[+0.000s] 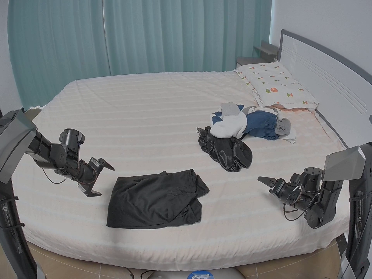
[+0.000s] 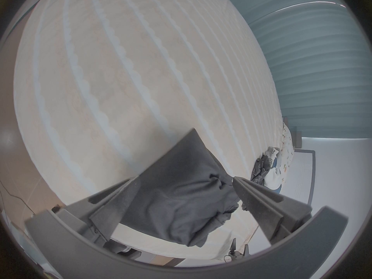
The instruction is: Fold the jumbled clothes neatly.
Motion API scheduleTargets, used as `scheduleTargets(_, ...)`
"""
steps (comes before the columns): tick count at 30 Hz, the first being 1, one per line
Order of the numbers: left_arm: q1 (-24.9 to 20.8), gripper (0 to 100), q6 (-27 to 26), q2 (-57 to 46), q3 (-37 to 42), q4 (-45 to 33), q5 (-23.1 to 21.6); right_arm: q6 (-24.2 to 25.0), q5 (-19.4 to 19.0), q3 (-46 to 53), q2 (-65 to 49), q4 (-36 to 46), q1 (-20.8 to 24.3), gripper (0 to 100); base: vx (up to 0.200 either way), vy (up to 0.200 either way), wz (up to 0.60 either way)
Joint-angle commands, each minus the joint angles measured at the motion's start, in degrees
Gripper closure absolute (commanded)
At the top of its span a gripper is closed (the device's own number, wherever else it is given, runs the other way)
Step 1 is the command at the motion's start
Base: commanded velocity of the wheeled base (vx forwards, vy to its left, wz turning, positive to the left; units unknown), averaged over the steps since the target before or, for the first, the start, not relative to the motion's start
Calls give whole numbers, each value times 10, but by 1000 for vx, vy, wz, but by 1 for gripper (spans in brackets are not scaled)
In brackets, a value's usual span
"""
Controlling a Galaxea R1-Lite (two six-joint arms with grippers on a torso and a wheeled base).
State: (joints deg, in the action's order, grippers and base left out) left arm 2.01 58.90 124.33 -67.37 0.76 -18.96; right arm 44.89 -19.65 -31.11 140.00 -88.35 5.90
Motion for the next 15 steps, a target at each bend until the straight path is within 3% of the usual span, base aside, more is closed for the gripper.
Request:
scheduleTargets(1, 8, 0, -11, 0, 11, 1, -1, -7, 22, -2, -32, 24, 42, 0, 0, 200, 0)
scheduleTargets(5, 8, 0, -13, 2, 12, 1, -10, -30, 66, -37, -34, 92, 88, 0, 0, 200, 0)
scheduleTargets(8, 8, 0, -14, 1, 12, 3, -21, -57, 138, -83, -27, 148, 116, 0, 0, 200, 0)
scheduleTargets(11, 7, 0, -14, 2, 13, 13, -21, -85, 185, -114, -30, 205, 144, 0, 0, 200, 0)
scheduleTargets(15, 6, 0, -14, 3, 14, 21, -21, -125, 214, -133, -28, 235, 178, 0, 0, 200, 0)
